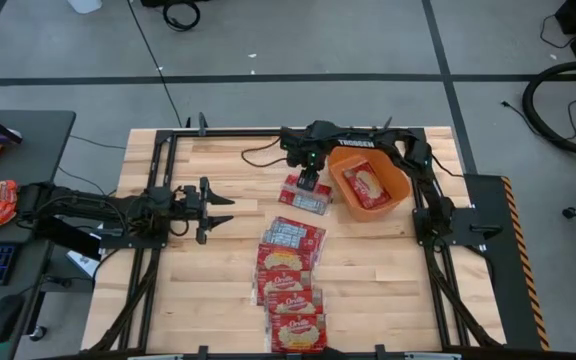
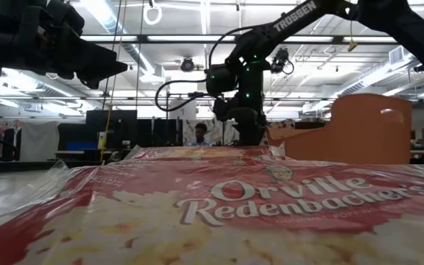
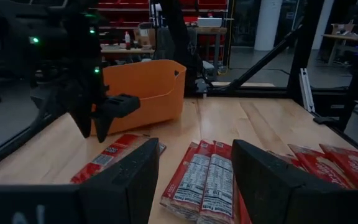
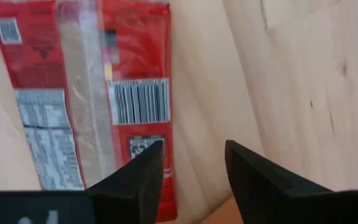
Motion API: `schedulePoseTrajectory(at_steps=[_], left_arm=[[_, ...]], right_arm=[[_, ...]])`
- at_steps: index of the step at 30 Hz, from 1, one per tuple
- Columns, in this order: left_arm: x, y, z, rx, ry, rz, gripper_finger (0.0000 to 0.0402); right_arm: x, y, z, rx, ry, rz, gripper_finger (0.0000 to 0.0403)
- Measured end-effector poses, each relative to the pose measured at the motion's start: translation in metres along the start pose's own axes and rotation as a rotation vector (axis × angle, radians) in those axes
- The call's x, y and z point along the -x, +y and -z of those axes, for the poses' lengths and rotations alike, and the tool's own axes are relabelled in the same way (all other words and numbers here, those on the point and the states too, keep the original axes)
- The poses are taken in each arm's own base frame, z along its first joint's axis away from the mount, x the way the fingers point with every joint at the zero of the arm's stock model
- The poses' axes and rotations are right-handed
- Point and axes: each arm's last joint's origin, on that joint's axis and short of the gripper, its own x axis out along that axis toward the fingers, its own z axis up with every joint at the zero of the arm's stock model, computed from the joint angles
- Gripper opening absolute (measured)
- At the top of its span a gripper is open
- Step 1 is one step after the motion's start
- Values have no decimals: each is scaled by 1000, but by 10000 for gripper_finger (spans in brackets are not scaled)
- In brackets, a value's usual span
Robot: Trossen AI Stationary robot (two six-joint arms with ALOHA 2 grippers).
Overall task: Sort popcorn bags into baskets
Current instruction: Put the red popcorn bag into the orange bin
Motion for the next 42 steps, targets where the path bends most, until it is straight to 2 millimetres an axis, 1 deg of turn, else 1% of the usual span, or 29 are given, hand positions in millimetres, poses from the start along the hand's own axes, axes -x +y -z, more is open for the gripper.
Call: schedulePoseTrajectory(at_steps=[4, 8, 13, 17, 19, 23, 26, 28, 31, 34, 37, 42], left_arm=[[0, 0, 1, -1, 10, 0, 206], [0, 0, 1, -1, 13, 0, 206], [0, 0, 2, -1, 16, 0, 206], [0, 0, 2, 3, 16, 0, 206], [0, 0, 2, 5, 16, 0, 206], [0, 0, 2, 17, 17, 2, 206], [0, 0, 2, 26, 17, 3, 206], [0, 0, 2, 26, 20, 4, 206], [0, 0, 4, 42, 37, 3, 206], [0, 0, 4, 53, 35, 1, 206], [0, 0, 3, 52, 32, 1, 206], [0, 0, 3, 51, 31, -1, 205]], right_arm=[[9, 5, 4, -1, 60, 86, 176], [14, 12, 9, -28, 106, 122, 176], [20, 36, 13, -12, 114, 285, 176], [20, 62, 10, 26, 60, 256, 175], [20, 79, 8, 34, 1, 259, 175], [22, 120, 11, 134, -85, 386, 175], [12, 147, 16, 217, -159, 416, 177], [2, 157, 21, 243, -169, 405, 181], [-10, 163, 28, 205, -169, 395, 195], [-19, 161, 34, 161, -147, 389, 214], [-29, 162, 38, 161, -149, 390, 230], [-41, 158, 43, 154, -159, 424, 239]])
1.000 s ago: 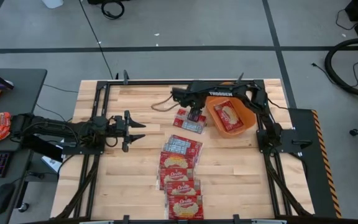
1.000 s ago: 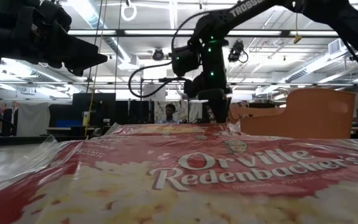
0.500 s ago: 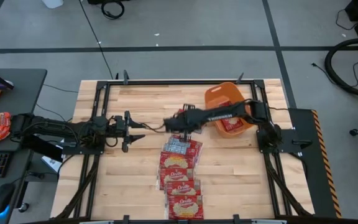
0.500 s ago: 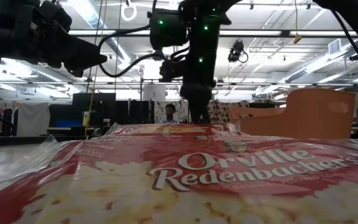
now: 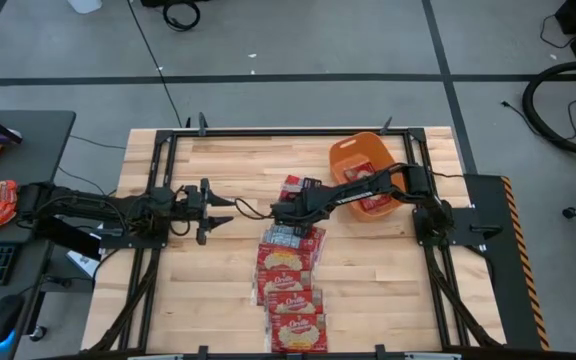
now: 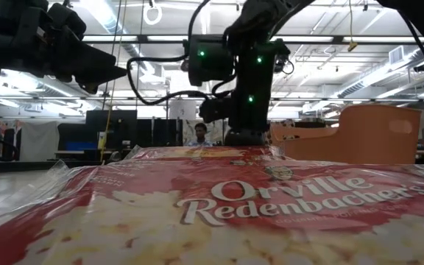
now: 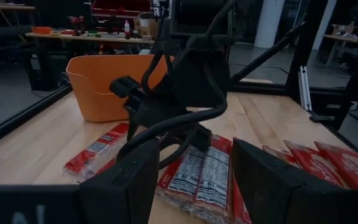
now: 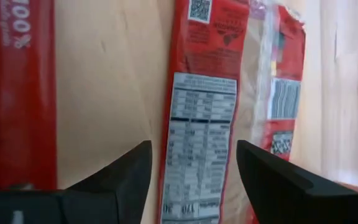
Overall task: Sort popcorn bags into baskets
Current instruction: Put the red popcorn bag into the orange bin
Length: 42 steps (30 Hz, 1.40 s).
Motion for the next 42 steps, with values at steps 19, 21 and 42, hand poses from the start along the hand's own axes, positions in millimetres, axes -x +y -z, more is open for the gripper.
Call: schedulePoseTrajectory(at_steps=[19, 21, 42], left_arm=[[0, 0, 0, 4, -1, 0, 206], [0, 0, 0, 3, -1, 0, 206], [0, 0, 3, -11, 32, -1, 206]], right_arm=[[-17, -9, 5, 65, 7, 23, 82], [-17, -8, 5, 74, 9, 19, 51], [60, -9, -20, 104, 8, 17, 3]])
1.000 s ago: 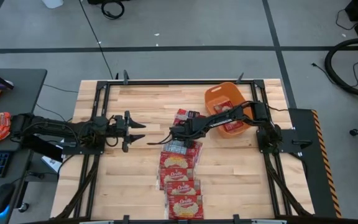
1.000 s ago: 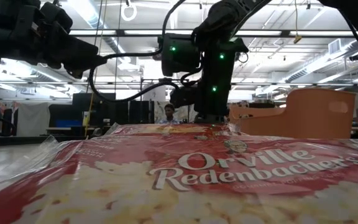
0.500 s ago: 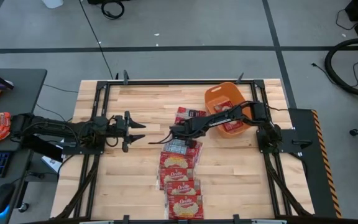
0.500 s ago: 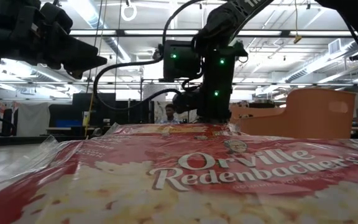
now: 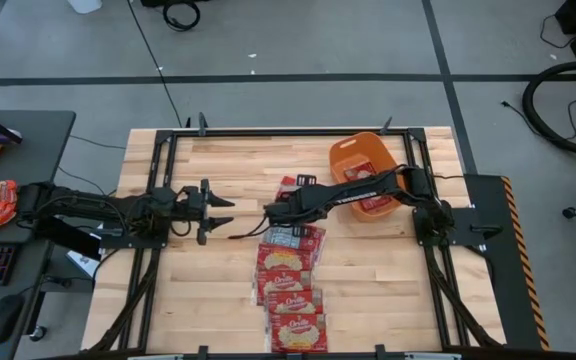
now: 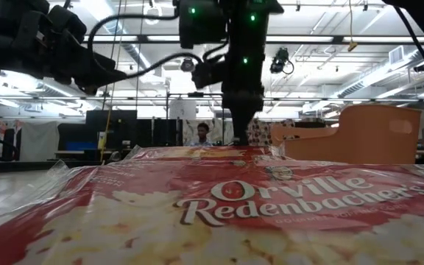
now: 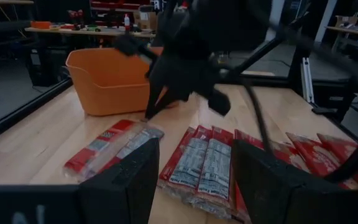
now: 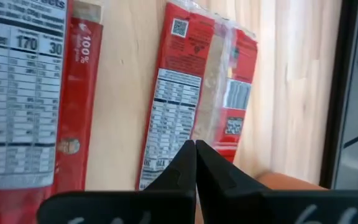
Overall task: Sort popcorn bags into baskets
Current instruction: Put the red popcorn bag into the orange bin
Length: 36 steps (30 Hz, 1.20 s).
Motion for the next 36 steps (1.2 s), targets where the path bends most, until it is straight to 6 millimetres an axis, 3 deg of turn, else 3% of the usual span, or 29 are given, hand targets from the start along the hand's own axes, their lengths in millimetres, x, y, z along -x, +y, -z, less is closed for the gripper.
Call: schedulePoseTrajectory(at_steps=[7, 13, 20, 28, 30, 36], left_arm=[[0, 0, 0, 5, 1, 0, 206], [0, 0, 0, 6, 1, 0, 206], [0, 0, 0, 8, 1, 0, 206], [0, 0, 1, 6, 6, 0, 206], [0, 0, 1, 5, 13, 0, 206], [0, 0, 3, 4, 30, -1, 206]], right_arm=[[8, -1, -5, -95, -30, -45, 13], [-16, 8, 1, -118, -29, -49, 89], [-43, -35, -3, -172, 17, -150, 157], [-77, -90, 2, -229, 48, -288, 170], [-82, -96, 4, -229, 53, -320, 168], [-93, -86, 13, -173, 76, -339, 156]])
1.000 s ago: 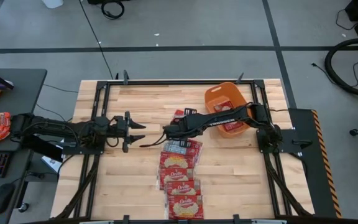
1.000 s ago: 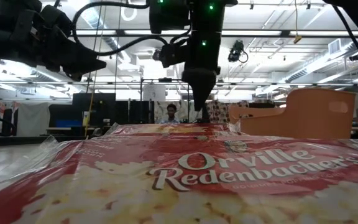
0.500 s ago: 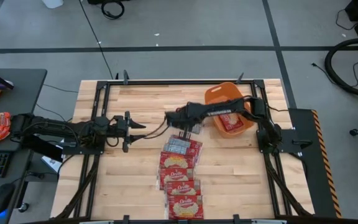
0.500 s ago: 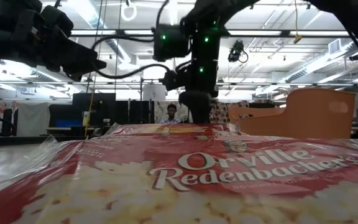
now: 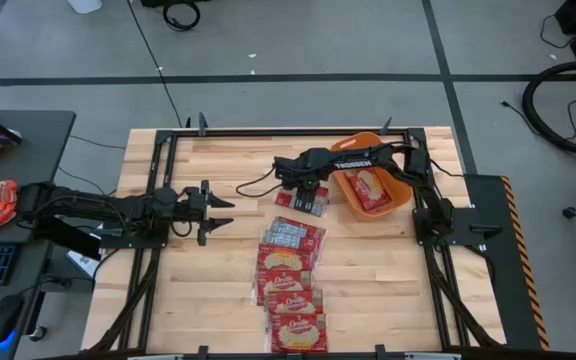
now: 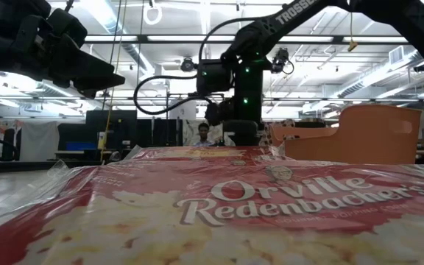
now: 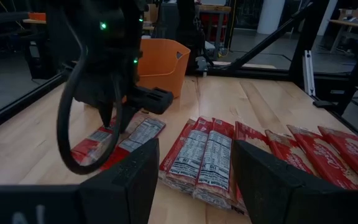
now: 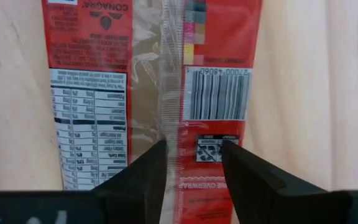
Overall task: Sort popcorn bags into baskets
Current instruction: Put the red popcorn bag into the orange bin
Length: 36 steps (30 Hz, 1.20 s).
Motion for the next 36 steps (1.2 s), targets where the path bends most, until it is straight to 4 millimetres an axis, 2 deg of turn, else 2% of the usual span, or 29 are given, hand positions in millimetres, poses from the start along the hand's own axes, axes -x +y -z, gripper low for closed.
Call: schedulePoseTrajectory(at_steps=[6, 14, 19, 23, 27, 36], left_arm=[[0, 0, 0, 2, 2, 0, 206], [0, 0, 0, 2, 4, -1, 206], [0, 0, 1, 2, 11, -1, 206], [0, 0, 1, 2, 7, -1, 206], [0, 0, 1, 3, 6, -1, 206], [0, 0, 1, 2, 6, -1, 206]], right_arm=[[-4, 5, 3, 31, -8, -2, 121], [-6, 6, 3, 36, -11, -9, 11], [1, 12, 1, 57, 15, 40, 10], [20, 12, -12, 60, -49, 43, 5], [25, 4, -16, 66, -67, 15, 35], [19, -40, -17, -49, -76, -92, 168]])
